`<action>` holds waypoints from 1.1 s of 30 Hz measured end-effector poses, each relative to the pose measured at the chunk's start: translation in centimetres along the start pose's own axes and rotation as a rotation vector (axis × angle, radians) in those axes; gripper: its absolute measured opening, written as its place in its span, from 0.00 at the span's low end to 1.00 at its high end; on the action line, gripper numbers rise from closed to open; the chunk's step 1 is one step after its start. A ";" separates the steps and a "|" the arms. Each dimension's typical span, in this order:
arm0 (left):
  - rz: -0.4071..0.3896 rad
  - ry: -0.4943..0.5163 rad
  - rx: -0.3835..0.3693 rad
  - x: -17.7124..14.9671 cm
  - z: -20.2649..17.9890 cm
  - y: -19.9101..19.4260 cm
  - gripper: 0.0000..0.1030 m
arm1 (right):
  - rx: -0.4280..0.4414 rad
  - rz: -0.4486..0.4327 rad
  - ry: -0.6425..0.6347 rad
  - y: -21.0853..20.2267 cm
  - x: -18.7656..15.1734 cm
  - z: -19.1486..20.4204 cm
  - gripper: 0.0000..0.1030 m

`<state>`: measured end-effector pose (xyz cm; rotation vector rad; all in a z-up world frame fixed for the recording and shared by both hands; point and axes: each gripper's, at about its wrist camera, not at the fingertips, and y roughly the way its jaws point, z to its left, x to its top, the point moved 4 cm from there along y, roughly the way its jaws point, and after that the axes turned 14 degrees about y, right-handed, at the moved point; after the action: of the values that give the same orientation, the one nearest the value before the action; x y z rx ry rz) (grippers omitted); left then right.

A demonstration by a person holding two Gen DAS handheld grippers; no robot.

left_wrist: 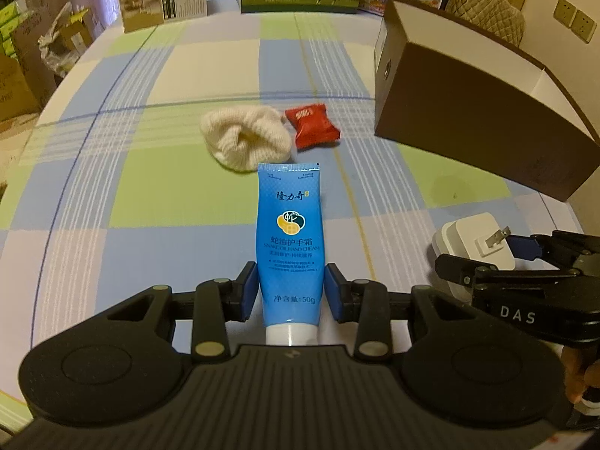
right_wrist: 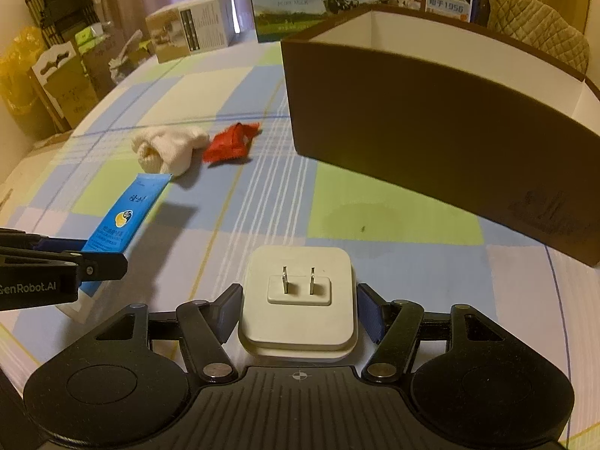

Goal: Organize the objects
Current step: 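Lift the blue tube and white plug adapter toward the open box, then carry the blue tube with the left tool while the right tool carries the plug adapter into the box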

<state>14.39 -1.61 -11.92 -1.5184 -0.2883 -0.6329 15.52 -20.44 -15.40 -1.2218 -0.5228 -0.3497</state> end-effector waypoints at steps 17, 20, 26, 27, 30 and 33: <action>-0.112 0.073 -0.019 5.2 -2.4 -4.2 0.32 | 0.042 -0.142 0.065 -5.7 5.1 -1.1 0.60; -0.137 0.108 -0.021 6.9 -3.2 -4.8 0.32 | 0.030 -0.186 0.076 -6.8 6.6 -1.8 0.60; -0.189 0.157 -0.046 11.2 -5.2 -5.6 0.32 | 0.011 -0.266 0.133 -9.3 10.4 -4.3 0.60; -0.199 0.163 -0.050 11.9 -5.5 -5.7 0.32 | 0.007 -0.280 0.137 -9.7 11.0 -4.7 0.60; -0.220 0.180 -0.062 14.1 -6.5 -5.8 0.32 | -0.006 -0.319 0.145 -11.0 12.9 -5.8 0.60; -0.244 0.203 -0.070 16.4 -7.8 -5.6 0.32 | -0.023 -0.345 0.152 -11.7 14.5 -7.1 0.60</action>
<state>22.97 -12.21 1.29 -1.4834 -0.3004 -0.9922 22.85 -30.46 0.15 -1.1161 -0.5995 -0.7369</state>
